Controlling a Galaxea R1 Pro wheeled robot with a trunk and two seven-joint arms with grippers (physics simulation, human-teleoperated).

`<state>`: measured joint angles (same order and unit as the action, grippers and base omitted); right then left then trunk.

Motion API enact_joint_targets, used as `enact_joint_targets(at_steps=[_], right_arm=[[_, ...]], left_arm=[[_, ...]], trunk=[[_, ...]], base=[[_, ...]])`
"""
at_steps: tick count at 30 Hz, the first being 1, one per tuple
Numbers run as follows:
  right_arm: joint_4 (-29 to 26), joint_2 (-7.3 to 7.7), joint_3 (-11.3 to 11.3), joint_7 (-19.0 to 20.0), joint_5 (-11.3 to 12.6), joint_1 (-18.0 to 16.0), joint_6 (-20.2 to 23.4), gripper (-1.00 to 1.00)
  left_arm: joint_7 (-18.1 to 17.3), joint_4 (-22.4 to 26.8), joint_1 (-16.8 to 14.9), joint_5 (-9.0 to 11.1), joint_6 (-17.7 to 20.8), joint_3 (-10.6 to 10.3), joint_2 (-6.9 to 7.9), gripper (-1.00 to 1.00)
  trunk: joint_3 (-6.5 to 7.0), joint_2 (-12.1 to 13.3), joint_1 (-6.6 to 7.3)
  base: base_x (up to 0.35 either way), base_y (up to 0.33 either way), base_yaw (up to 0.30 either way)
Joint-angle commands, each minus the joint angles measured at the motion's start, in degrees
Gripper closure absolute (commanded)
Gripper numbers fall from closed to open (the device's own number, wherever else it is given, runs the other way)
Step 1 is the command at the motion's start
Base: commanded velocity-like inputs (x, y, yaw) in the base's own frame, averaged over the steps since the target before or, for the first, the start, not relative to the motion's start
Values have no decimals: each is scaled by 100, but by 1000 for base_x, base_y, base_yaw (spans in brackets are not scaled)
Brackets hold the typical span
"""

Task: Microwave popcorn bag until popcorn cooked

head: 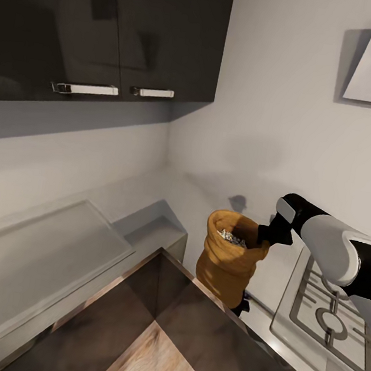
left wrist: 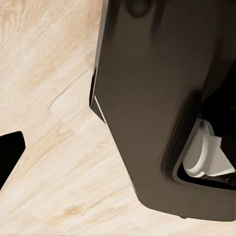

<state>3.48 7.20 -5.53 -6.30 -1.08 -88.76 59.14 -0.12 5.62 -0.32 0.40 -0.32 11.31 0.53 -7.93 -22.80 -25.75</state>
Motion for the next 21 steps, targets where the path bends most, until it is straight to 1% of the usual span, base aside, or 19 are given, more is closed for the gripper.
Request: enact_joint_targets(at_steps=[1, 21], right_arm=[[12, 1, -53, -47, -6, -10, 1, 100], [12, 1, -65, -47, -6, -10, 10, 100]], left_arm=[[0, 0, -3, 4, -3, 20, -1, -100], [2, 0, -3, 2, -3, 20, -1, -100]], trunk=[[-3, -11, -4], [186, -11, -4]], base=[[0, 0, 0], [0, 0, 0]])
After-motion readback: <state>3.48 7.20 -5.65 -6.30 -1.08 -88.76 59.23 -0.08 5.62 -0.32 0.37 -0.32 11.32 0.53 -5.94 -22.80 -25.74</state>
